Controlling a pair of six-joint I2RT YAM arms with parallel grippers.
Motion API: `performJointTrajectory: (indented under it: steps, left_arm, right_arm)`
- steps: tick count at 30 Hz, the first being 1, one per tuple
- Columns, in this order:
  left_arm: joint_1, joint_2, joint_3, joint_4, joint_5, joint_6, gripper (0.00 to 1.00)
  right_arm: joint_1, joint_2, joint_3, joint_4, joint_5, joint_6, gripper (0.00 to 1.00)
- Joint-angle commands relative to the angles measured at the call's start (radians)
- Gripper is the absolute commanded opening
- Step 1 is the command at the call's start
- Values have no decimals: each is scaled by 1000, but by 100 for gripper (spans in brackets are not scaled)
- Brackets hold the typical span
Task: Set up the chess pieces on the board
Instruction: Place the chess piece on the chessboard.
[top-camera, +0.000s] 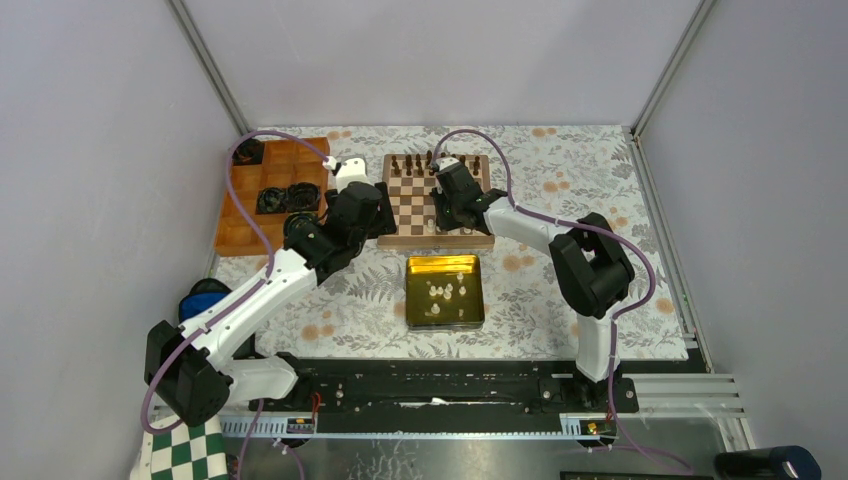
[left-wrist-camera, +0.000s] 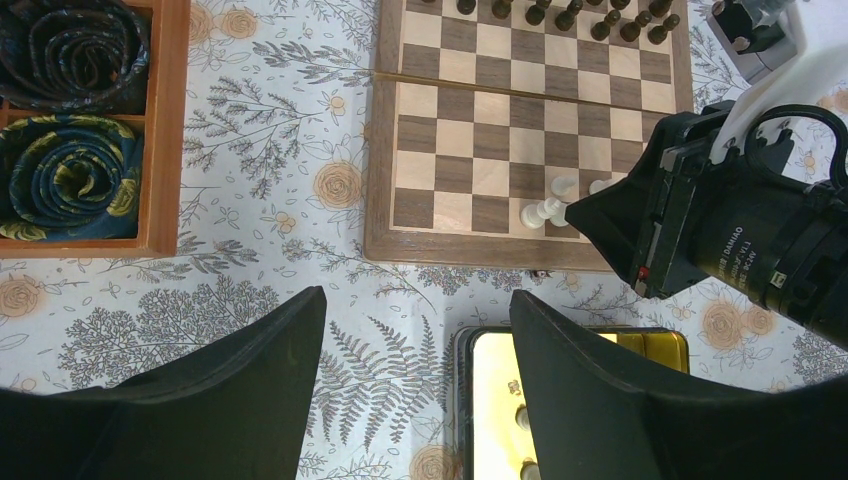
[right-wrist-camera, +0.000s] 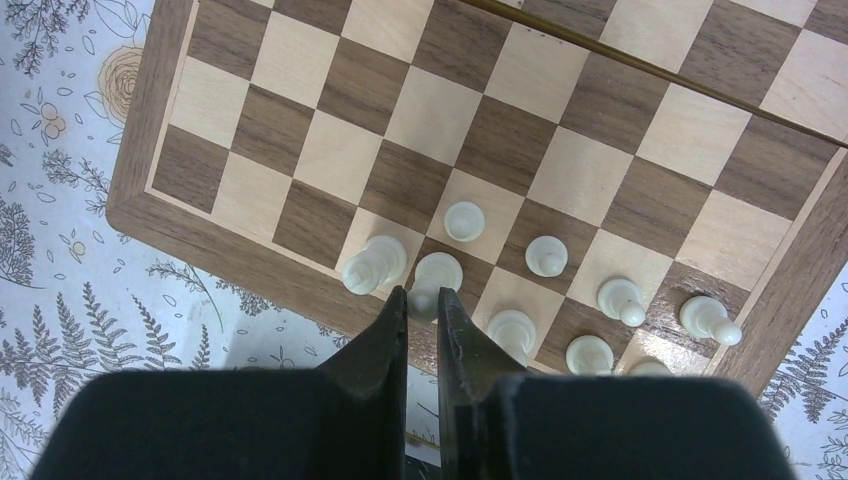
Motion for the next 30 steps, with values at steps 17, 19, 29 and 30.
performJointTrajectory:
  steps: [17, 19, 29, 30]
  left_arm:
    - [5, 3, 5, 41, 7, -20, 75]
    - [5, 2, 5, 41, 8, -20, 75]
    - [5, -5, -8, 41, 6, -18, 76]
    - [5, -6, -9, 42, 6, -18, 76]
  right_arm:
    - [-6, -46, -22, -59, -16, -5, 1]
    - [-6, -41, -19, -57, -17, -5, 1]
    - [-8, -19, 6, -80, -20, -3, 24]
    - [-8, -19, 6, -79, -19, -3, 27]
